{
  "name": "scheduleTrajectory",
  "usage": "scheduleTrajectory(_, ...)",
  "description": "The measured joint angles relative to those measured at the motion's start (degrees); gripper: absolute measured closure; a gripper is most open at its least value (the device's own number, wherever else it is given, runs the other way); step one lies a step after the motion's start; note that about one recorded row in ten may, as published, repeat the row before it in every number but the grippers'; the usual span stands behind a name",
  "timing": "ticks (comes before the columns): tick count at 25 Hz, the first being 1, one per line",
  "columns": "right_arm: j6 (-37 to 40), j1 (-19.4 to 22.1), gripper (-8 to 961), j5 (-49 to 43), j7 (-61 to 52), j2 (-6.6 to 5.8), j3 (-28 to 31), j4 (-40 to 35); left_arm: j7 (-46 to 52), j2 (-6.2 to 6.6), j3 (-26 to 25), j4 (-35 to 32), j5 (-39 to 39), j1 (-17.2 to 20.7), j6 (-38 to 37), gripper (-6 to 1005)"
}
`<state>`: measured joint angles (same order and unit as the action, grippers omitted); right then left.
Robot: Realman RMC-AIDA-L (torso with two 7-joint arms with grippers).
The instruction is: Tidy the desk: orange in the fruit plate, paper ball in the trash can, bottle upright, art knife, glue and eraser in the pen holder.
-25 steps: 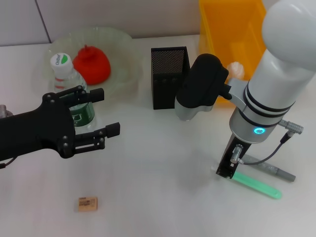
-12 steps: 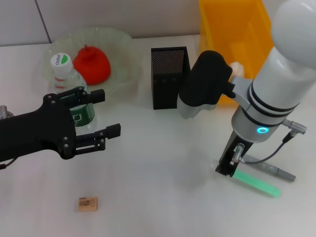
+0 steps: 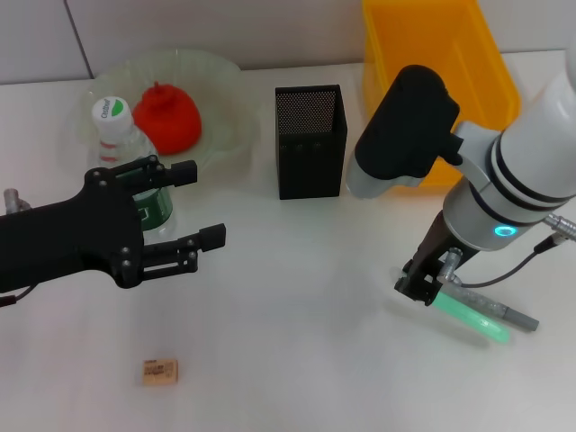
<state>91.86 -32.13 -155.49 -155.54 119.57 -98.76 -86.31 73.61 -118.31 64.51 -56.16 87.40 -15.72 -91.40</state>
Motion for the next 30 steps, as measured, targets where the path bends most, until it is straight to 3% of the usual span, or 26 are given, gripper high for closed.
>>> scheduleTrajectory(8,-0.9,1.1,784,-0.1,0.4,-0.04,1.8,-1.7,0.4,-0.09,0.1,0.1,-0.1,-0.1,0.0,214)
scheduleTrajectory(21,0.5,-3.8,785,-1.3,0.0,-0.2,2.2,-3.7,0.2,-0.17,0.3,0.2,-0.2,-0.2,0.0,213)
scheduleTrajectory(30,-1.5,-4.9,785,-0.9,0.2,-0.17,3.3,-5.3,0.0,-0.26,0.8,1.0,-0.2,-0.5,0.0,213)
